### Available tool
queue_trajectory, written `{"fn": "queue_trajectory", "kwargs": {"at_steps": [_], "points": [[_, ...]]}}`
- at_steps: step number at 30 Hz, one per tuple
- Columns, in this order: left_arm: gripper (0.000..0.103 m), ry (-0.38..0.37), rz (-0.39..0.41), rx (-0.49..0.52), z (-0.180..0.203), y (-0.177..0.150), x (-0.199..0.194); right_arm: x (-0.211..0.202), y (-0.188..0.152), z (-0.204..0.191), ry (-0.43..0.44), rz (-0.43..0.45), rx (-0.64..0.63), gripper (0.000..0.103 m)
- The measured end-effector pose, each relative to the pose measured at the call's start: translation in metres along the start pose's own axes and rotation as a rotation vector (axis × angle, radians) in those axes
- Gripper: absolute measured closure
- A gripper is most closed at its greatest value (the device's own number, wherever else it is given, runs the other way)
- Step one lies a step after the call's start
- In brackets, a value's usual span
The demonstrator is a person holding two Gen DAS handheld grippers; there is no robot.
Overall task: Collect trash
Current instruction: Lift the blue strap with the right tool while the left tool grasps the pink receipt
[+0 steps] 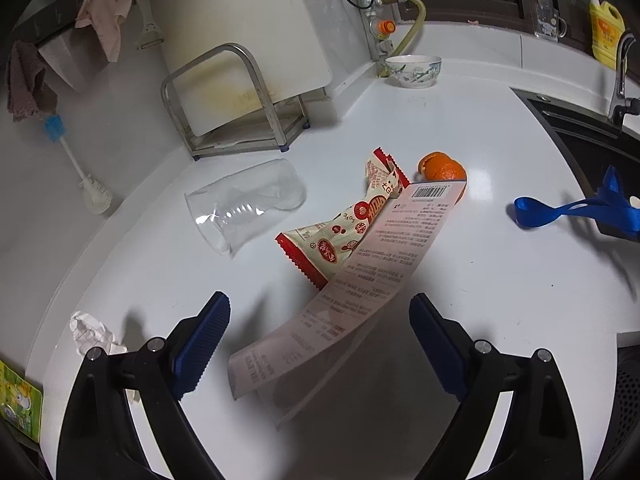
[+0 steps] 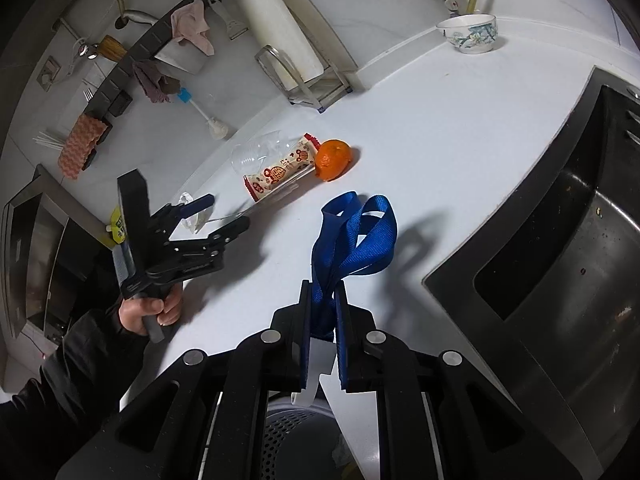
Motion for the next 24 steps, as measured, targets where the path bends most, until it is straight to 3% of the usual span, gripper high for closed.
{"fn": "queue_trajectory", "kwargs": {"at_steps": [2,7,9,15,20,24], "points": [[0.017,-0.006,-0.019,0.006,0.002,-0.002,0.005,0.0,0.001,-0.002,0.003,0.003,-0.004,0.093],[0.044,-0.055,-0.046,-0.014,0.008,-0.004,0.009,0.001,0.0,-0.002,-0.006,0.009,-0.008,0.093],[0.061,-0.074,-0.063,-0.022,0.012,-0.006,0.009,0.0,-0.001,-0.002,-0.005,0.009,-0.007,0.093],[0.072,-0.127,-0.067,-0.099,0.018,-0.01,0.0,-0.002,-0.003,-0.004,-0.005,0.015,-0.008,0.093],[0.085,-0.107,-0.069,-0.171,0.022,-0.015,-0.015,-0.004,-0.006,-0.007,-0.002,0.024,-0.014,0.093],[0.087,-0.082,-0.08,-0.238,0.022,-0.024,-0.03,-0.006,-0.011,-0.007,-0.004,0.025,-0.009,0.093]]}}
Point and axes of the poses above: each gripper's, at about its wrist camera, not at the fingertips, and x roughly the way its jaws point, z to its right, y to its top, the point moved 7 cm from there along x, roughly the way its jaws point, and after that the axes turned 2 degrees about z, right-handed, at the moved point
